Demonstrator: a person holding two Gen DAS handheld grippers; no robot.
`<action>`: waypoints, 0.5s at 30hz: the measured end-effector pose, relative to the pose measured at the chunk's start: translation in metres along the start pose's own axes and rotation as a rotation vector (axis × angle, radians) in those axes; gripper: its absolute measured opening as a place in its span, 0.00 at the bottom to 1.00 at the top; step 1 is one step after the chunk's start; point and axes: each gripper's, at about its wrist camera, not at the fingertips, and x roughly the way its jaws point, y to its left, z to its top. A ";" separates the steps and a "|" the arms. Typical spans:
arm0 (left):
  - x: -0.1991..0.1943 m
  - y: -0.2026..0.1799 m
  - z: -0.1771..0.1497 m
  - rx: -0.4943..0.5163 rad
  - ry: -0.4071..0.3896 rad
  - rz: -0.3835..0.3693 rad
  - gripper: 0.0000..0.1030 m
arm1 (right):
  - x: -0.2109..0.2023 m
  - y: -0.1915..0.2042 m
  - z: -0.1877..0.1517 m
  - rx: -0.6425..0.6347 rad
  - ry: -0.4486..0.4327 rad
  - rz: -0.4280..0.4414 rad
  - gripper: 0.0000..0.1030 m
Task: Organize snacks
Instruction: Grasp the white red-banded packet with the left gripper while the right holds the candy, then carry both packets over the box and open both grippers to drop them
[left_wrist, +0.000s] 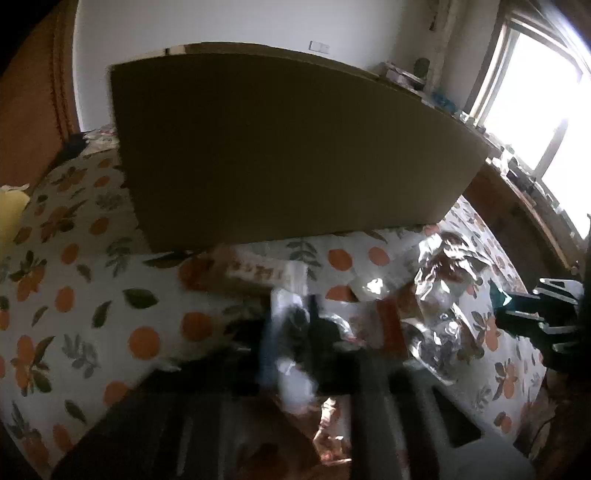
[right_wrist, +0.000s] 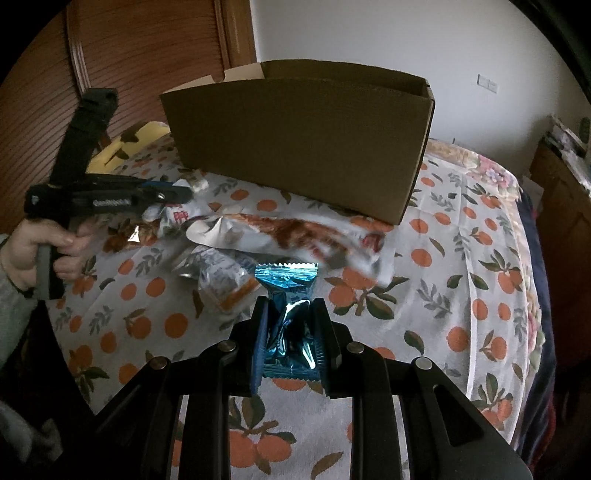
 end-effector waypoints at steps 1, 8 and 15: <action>-0.003 0.000 -0.002 0.005 -0.006 0.003 0.04 | 0.001 0.001 0.000 0.000 0.001 0.001 0.21; -0.028 -0.002 -0.008 0.022 -0.058 -0.018 0.00 | 0.001 0.012 0.004 -0.015 -0.001 0.002 0.21; -0.063 -0.013 -0.006 0.081 -0.115 -0.016 0.00 | -0.005 0.018 0.012 -0.017 -0.025 -0.003 0.21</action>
